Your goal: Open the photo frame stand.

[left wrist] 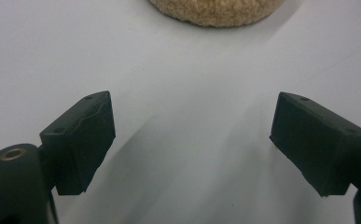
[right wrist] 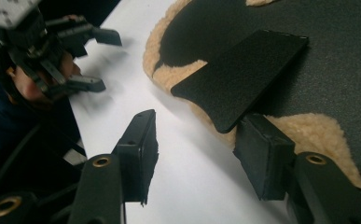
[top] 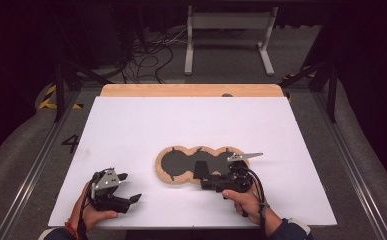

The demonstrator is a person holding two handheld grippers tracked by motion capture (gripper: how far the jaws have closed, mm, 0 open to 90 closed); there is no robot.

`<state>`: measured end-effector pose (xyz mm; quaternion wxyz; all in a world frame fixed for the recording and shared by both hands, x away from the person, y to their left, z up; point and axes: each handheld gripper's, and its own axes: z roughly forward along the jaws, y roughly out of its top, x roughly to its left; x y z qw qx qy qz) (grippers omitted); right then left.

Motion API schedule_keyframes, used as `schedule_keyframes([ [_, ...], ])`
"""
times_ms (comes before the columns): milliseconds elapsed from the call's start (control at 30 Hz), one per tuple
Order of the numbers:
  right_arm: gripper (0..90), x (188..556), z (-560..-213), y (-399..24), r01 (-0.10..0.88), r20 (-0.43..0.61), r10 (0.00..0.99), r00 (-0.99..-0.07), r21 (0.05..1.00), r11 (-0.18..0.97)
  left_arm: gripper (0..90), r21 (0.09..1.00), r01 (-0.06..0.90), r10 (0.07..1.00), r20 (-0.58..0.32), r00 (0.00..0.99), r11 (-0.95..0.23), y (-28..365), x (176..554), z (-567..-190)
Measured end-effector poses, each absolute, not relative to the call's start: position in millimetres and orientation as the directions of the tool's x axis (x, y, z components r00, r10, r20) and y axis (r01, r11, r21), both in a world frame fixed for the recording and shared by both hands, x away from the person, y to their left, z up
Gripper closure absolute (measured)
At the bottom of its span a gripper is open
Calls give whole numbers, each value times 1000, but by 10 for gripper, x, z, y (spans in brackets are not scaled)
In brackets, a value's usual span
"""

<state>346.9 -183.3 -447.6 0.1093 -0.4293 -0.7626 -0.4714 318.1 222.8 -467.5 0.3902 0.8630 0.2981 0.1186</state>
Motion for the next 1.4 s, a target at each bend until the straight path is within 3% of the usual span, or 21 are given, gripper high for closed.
schedule_keyframes([
  [133,429,3486,-4470,-1825,815,649,544,-532,566,122,143,739,438,611,-46,791,-512,2155,3249,-4652],
  [533,493,3618,-4497,-1811,885,750,543,-377,465,-28,161,755,476,596,-141,790,-452,1884,3609,-4577],
  [600,531,3662,-4522,-1794,888,752,546,-369,459,-32,162,755,485,598,-157,786,-440,1843,3677,-4577],
  [967,530,3737,-4556,-1815,901,784,507,-358,433,-34,159,740,542,595,-241,767,-398,1725,3976,-4637],
  [1400,551,3727,-4609,-1814,905,806,493,-327,418,-83,131,738,563,580,-289,762,-372,1740,4055,-4662],
])
